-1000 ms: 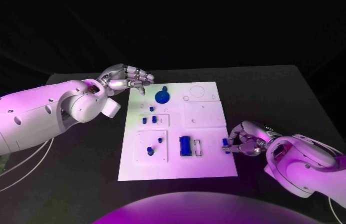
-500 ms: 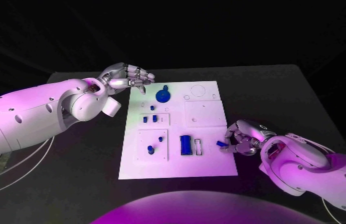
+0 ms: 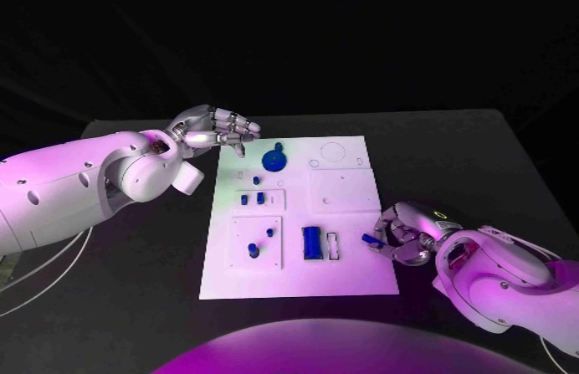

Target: Assemble the parts on the task board

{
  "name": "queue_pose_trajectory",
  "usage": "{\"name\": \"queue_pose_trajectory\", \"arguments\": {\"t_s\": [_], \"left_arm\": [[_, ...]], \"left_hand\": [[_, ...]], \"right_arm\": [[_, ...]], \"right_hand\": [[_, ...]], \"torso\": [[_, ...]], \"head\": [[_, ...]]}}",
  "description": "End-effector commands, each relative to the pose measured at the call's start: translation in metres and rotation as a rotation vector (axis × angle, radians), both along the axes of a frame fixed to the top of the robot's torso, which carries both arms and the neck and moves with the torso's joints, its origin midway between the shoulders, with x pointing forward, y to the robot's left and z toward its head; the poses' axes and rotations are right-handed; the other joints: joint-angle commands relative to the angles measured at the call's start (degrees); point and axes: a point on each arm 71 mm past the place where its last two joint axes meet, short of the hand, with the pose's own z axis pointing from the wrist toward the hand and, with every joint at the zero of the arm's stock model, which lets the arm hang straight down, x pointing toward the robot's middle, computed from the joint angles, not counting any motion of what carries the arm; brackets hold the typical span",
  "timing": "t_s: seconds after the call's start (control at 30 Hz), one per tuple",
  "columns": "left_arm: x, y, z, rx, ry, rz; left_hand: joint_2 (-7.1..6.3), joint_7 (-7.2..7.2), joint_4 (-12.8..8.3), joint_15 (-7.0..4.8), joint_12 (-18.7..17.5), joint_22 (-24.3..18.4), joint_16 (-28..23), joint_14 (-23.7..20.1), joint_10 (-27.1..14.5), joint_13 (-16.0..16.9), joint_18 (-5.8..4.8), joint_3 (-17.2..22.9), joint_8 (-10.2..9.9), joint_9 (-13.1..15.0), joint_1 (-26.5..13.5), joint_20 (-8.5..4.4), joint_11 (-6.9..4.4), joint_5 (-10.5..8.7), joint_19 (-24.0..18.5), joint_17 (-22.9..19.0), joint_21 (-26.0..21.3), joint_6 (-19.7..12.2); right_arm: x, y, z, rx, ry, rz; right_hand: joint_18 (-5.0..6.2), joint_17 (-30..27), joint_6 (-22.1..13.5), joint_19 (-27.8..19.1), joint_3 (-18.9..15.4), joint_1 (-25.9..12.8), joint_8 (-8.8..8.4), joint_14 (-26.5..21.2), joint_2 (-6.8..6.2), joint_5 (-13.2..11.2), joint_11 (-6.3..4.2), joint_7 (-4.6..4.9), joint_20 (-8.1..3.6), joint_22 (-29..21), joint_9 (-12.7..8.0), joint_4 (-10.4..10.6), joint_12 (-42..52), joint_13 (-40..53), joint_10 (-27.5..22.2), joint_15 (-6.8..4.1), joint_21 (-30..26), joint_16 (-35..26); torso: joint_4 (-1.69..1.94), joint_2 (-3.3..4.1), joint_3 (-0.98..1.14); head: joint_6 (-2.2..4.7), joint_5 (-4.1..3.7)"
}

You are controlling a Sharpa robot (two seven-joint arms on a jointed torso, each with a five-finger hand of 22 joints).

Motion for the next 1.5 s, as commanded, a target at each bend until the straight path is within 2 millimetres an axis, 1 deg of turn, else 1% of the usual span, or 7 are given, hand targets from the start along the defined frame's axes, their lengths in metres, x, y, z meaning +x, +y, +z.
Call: {"name": "queue_pose_trajectory", "arguments": {"t_s": [0.03,0.33,0.47,0.73,0.87,1.0,1.5], "left_arm": [[-0.001,-0.002,0.001,-0.013,0.001,-0.013],[-0.001,-0.003,0.001,-0.012,0.002,-0.014],[-0.001,-0.003,0.001,-0.013,0.002,-0.015],[-0.002,-0.004,0.001,-0.013,0.003,-0.017],[-0.002,-0.003,0.001,-0.013,0.003,-0.017],[-0.002,-0.004,0.001,-0.013,0.004,-0.018],[-0.002,-0.004,0.001,-0.013,0.006,-0.02]], "left_hand": [[0.51,0.07,-0.22,0.33,0.34,-0.08,-0.14,-0.23,-0.39,0.06,0.81,-0.14,0.07,0.05,-0.09,0.26,0.14,0.13,-0.3,-0.01,-0.32,-0.32],[0.61,0.07,-0.24,0.32,0.38,-0.08,-0.14,-0.23,-0.42,0.06,0.81,-0.08,0.1,0.06,-0.04,0.25,0.14,0.15,-0.28,0.0,-0.31,-0.29],[0.66,0.06,-0.29,0.31,0.41,-0.07,-0.14,-0.24,-0.44,0.06,0.82,-0.03,0.12,0.07,0.02,0.24,0.13,0.16,-0.28,0.0,-0.29,-0.27],[0.66,0.06,-0.29,0.31,0.41,-0.07,-0.14,-0.24,-0.44,0.06,0.82,-0.03,0.12,0.07,0.02,0.24,0.13,0.16,-0.28,0.0,-0.29,-0.27],[0.66,0.06,-0.29,0.31,0.41,-0.07,-0.14,-0.24,-0.44,0.06,0.82,-0.03,0.12,0.07,0.02,0.24,0.13,0.16,-0.28,0.0,-0.29,-0.27],[0.66,0.06,-0.29,0.31,0.41,-0.07,-0.14,-0.24,-0.44,0.06,0.82,-0.03,0.12,0.07,0.02,0.24,0.13,0.16,-0.28,0.0,-0.29,-0.27],[0.7,0.07,-0.36,0.31,0.49,-0.05,-0.14,-0.25,-0.49,0.05,0.81,0.0,0.15,0.09,0.03,0.23,0.14,0.16,-0.27,0.0,-0.24,-0.24]], "right_arm": [[-0.003,0.003,-0.001,0.06,0.081,-0.036],[-0.003,0.021,0.007,0.172,0.121,-0.045],[-0.002,0.029,0.006,0.198,0.146,-0.051],[-0.001,0.042,0.001,0.223,0.189,-0.062],[0.001,0.046,-0.001,0.225,0.195,-0.068],[0.001,0.047,-0.002,0.226,0.197,-0.073],[0.005,0.055,-0.009,0.203,0.219,-0.047]], "right_hand": [[-0.46,8.4,-0.51,0.97,13.07,-2.24,0.89,4.73,-0.28,-0.25,-0.02,-0.08,0.06,11.03,1.71,-12.46,-0.15,10.29,3.27,0.18,0.34,-0.29],[-0.45,8.35,-0.93,0.97,14.05,-5.75,1.51,4.72,-0.48,-0.47,-0.32,-0.64,-0.04,11.02,2.95,-13.24,-0.16,10.31,3.3,-0.03,0.37,-0.31],[-0.44,8.43,-0.43,0.96,12.94,-8.69,1.55,4.74,-0.73,-0.66,-0.53,-0.88,-0.21,11.01,3.16,-12.47,-0.06,10.39,3.35,-0.22,0.35,-0.29],[-0.47,8.62,-0.02,1.02,11.7,-11.21,1.3,4.78,-0.42,-0.67,-0.55,-0.89,-0.29,11.04,3.15,-11.36,0.13,10.54,3.43,-0.26,0.46,-0.23],[-0.49,8.7,0.46,1.06,9.84,-13.12,1.26,4.8,-0.79,-0.89,-0.54,-0.87,-0.31,11.05,3.22,-10.62,0.13,10.55,3.45,-0.25,0.53,-0.2],[-0.53,8.87,0.76,1.15,8.16,-14.67,1.08,4.83,-0.32,-0.85,-0.53,-0.88,-0.32,11.1,3.22,-9.63,0.25,10.63,3.52,-0.25,0.73,-0.15],[-0.54,9.01,1.83,1.19,3.32,-16.91,1.04,4.85,-0.24,-0.98,-0.68,-1.07,-0.4,11.12,3.49,-7.7,0.13,10.58,3.54,-0.36,0.8,-0.1]], "torso": [[-0.03,0.01,0.02],[-0.01,0.14,0.0],[-0.03,0.12,-0.01],[-0.05,0.16,0.07],[-0.04,0.16,0.07],[-0.03,0.15,0.09],[-0.08,0.15,0.12]], "head": [[0.04,0.03],[-0.06,0.46],[-0.16,0.27],[-0.29,0.41],[-0.29,0.45],[-0.29,0.49],[-0.29,0.6]]}}
